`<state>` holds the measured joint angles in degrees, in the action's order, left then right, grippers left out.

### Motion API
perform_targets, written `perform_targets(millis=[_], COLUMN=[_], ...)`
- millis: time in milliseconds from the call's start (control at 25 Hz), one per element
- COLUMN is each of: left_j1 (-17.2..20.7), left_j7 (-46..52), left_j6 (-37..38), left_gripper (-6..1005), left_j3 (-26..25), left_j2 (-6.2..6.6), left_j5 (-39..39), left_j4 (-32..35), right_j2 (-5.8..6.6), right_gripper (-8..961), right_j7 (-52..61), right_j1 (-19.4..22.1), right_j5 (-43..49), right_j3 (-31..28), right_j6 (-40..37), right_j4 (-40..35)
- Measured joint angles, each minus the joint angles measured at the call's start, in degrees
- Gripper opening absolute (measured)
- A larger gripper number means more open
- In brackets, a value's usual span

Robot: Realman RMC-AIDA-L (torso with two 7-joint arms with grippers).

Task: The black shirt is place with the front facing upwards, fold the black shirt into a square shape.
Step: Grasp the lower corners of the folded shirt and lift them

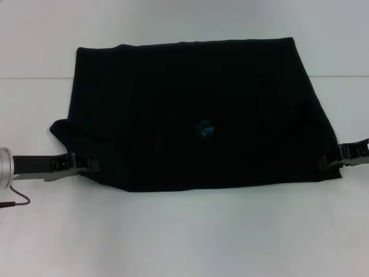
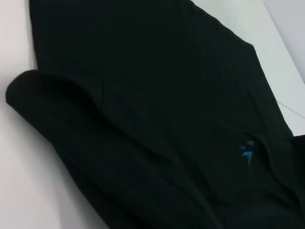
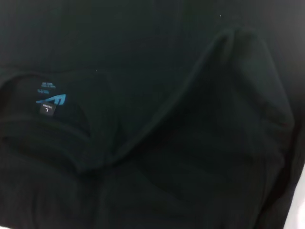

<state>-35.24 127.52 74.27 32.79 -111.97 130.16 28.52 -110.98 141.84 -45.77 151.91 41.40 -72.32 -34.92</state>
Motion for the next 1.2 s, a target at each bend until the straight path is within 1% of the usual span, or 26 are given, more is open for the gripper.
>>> perform_targets(millis=[320, 360, 520, 600, 640, 800, 880, 1000, 1120, 1200], left_j1=[0.0, 0.0, -0.5, -0.7, -0.8, -0.9, -0.7, -0.5, -0.6, -0.8], left_j7=[-0.1, -0.1, -0.1, 0.1, 0.3, 1.1, 1.3, 1.7, 2.0, 2.0], left_j6=[0.4, 0.8, 4.1, 6.4, 8.2, 16.7, 20.6, 26.6, 31.0, 33.3], left_gripper=[44, 44, 45, 45, 45, 45, 44, 44, 44, 44], left_j3=[0.2, 0.2, 0.0, 0.1, 0.1, 0.2, 0.2, 0.3, 0.3, 1.0], left_j2=[0.0, 0.04, 0.68, 1.01, 1.22, 2.42, 2.91, 3.26, 3.24, 3.07], left_j5=[0.0, 0.0, 0.0, 0.2, 0.3, 1.5, 3.0, 6.7, 10.5, 12.8], left_j4=[-0.2, -0.2, -0.3, -0.4, -0.4, -0.6, -0.6, -0.6, -0.7, -0.7], right_j2=[-0.02, 0.01, 0.69, 1.65, 1.65, 3.18, 3.4, 3.18, 2.65, 1.7], right_gripper=[206, 185, 99, 56, 56, 56, 57, 57, 56, 55], right_j7=[-0.4, -0.5, -1.3, -2.5, -2.5, -5.3, -7.9, -12.5, -17.1, -20.2], right_j1=[0.0, 0.0, 0.0, 0.2, 0.2, 1.7, 3.4, 5.8, 7.4, 8.2], right_j5=[-0.1, -0.2, -0.3, -0.3, -0.3, 0.0, 0.3, 1.2, 2.7, 4.4], right_j3=[0.0, 0.0, -0.5, -1.0, -1.0, -0.7, -0.3, -0.1, 0.0, 0.1], right_j6=[-0.5, -0.7, -3.4, -7.5, -7.5, -14.8, -19.6, -26.8, -32.4, -35.0], right_j4=[0.1, 0.0, 0.0, 0.0, 0.0, -0.7, -3.1, -5.6, -5.9, -5.5])
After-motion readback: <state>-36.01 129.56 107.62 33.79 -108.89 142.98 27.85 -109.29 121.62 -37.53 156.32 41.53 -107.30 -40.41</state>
